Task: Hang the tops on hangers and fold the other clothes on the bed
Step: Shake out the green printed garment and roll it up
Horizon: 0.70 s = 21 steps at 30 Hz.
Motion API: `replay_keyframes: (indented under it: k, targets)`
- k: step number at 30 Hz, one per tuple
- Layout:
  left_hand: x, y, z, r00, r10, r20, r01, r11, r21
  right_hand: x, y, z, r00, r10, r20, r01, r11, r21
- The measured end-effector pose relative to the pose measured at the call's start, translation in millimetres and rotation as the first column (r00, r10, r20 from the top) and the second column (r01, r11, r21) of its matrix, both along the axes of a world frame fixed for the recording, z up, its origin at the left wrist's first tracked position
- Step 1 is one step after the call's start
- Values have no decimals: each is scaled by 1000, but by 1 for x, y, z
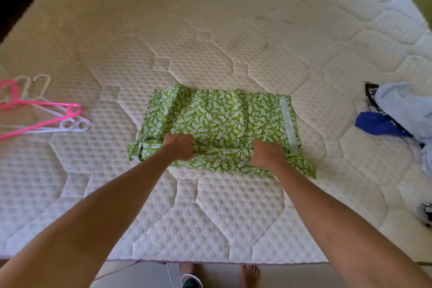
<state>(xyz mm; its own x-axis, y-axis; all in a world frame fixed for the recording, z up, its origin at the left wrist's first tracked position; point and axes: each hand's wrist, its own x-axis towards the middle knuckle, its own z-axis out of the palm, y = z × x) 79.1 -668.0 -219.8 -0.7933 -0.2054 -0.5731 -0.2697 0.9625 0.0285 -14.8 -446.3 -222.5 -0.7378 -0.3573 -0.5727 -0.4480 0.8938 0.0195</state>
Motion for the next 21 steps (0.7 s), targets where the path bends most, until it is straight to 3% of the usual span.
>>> replay_keyframes:
  k: [3, 5, 7, 10, 12, 16, 21]
  targets:
    - [5, -3, -12, 984, -62, -166, 48, 995, -91, 2, 11, -11, 973, 3, -229, -27, 994, -103]
    - [8, -1, -19, 932, -195, -307, 147, 974, -173, 8, 16, -20, 889, 68, -453, -149, 978, -146]
    - [12, 3, -24, 897, -306, -318, 273, 951, -144, 15, 19, -28, 820, 122, -559, -282, 937, -208]
    - [21, 8, -28, 955, -251, -160, 256, 966, 15, 29, 24, -35, 883, 259, -392, -359, 910, -209]
    - [25, 9, -32, 977, -184, -113, 182, 983, -22, 35, 26, -39, 904, 302, -302, -351, 928, -124]
    - [25, 6, -34, 999, -44, 1, 43, 978, -202, 30, 22, -38, 963, 163, -216, -182, 981, -70]
    - [22, 11, -19, 991, 80, 105, -54, 972, -230, 16, 14, -19, 984, 77, -160, -91, 993, -80]
